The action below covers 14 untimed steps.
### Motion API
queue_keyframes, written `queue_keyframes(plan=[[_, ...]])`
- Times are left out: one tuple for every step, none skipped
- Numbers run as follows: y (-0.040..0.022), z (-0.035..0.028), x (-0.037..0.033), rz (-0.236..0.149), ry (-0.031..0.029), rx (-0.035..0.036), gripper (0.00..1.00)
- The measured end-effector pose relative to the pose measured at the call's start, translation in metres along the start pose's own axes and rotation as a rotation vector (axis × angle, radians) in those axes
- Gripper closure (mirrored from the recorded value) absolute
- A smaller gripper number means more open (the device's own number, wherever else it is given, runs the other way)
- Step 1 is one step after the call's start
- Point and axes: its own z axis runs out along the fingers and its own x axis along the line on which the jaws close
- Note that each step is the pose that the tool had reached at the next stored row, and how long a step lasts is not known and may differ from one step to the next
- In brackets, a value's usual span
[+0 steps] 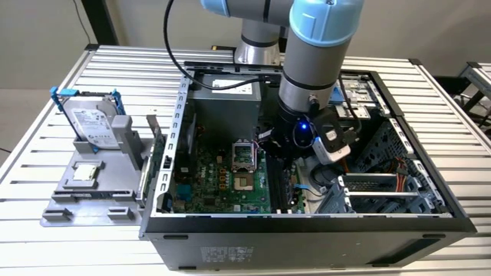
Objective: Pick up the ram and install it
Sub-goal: 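Insert the ram into the slot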
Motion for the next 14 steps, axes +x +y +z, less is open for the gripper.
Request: queue_keyframes(plan=[[0.0,0.0,0.0,0.0,0.0001,0.0002,1.0],[0.0001,0.0002,0.0,0.0,0.0005,0.0003,1.0],[0.0001,0.0009,0.0,0.0,0.0014,0.0006,1.0],[0.0001,0.0025,0.0,0.0,0.0017,0.0009,1.0],[0.0,0.0039,-0.0002,0.0,0.0022,0.0012,1.0],[0.0,0.0041,-0.0002,0.0,0.0023,0.0012,1.0],[0.0,0.0042,-0.0002,0.0,0.0022,0.0012,1.0],[0.0,0.0044,-0.0002,0.0,0.0022,0.001,1.0],[0.0,0.0045,-0.0002,0.0,0.0021,0.0009,1.0],[0.0003,0.0045,-0.0002,0.0,0.0021,0.0013,1.0],[0.0006,0.0047,-0.0002,0.0,0.0021,0.0019,1.0],[0.0006,0.0047,-0.0002,-0.001,0.002,0.0023,1.0],[0.0006,0.0047,-0.0003,-0.007,0.0019,0.0022,1.0],[0.0006,0.0047,-0.0002,-0.013,0.0018,0.0019,1.0]])
